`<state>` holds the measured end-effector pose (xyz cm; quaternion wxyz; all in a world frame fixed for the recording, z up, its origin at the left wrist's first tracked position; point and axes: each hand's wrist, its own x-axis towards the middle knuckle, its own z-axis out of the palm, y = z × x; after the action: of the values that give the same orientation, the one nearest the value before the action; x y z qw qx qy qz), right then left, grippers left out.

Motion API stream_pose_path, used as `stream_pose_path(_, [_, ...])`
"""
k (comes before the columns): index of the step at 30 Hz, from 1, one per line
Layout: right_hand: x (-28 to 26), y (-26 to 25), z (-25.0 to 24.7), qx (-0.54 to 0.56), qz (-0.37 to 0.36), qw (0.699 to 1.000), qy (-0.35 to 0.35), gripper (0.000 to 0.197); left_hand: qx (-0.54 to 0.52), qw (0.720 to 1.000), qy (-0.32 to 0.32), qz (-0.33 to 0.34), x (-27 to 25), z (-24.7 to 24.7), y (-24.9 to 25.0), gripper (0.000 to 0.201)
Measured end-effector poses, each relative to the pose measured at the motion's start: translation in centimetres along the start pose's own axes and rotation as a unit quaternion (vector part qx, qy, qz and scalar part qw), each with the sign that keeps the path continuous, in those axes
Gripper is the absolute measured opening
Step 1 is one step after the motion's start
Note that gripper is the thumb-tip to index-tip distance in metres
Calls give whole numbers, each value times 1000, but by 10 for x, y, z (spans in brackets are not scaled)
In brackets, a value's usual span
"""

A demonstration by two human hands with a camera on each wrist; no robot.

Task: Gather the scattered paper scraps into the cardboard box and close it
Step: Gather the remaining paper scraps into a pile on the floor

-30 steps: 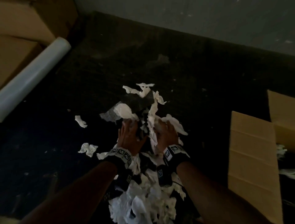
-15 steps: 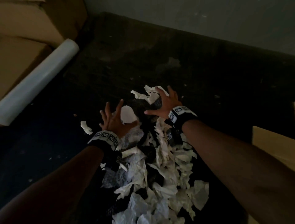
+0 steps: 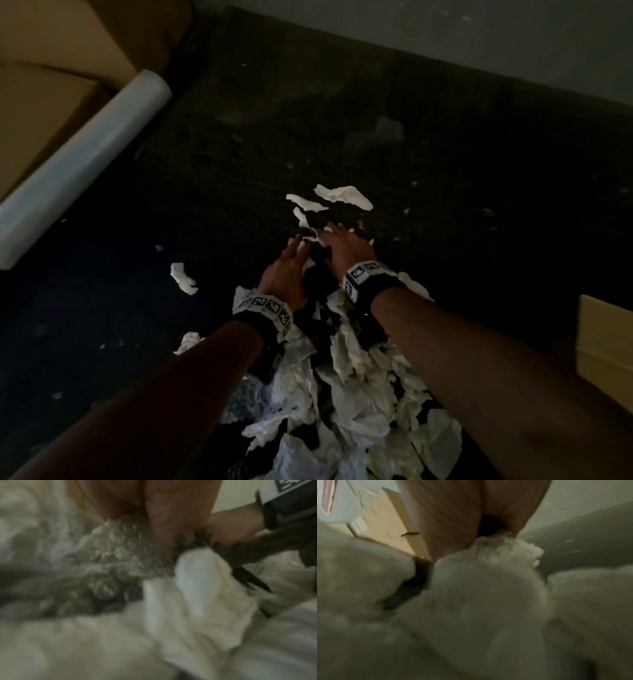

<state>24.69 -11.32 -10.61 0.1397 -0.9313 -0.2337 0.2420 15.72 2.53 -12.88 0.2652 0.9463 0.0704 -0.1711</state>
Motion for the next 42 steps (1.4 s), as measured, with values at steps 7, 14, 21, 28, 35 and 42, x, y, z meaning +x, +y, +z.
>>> stream_pose_path(7, [-39,-24,-31,61,-3,992,110,46,-88,983,139,85,-28,-32,24,66])
stream_pose_path(14, [-130,-39,-57,85,-33,975,202,58,-119,942,238,205,-95,-49,44,62])
stream_pose_path(21, [-223,-24,48,90,35,992,86,79,-96,964,118,218,-183,23,37,71])
stream_pose_path(28, [-238,-23,38,67,71,992,83,79,-20,985,86,150,-201,18,20,95])
stream_pose_path(35, [-171,-31,-40,54,34,984,169,77,-52,975,217,-16,-168,-37,-23,92])
stream_pose_path(42, [-44,-8,-69,20,78,994,73,81,-105,956,144,-233,-126,-44,-80,98])
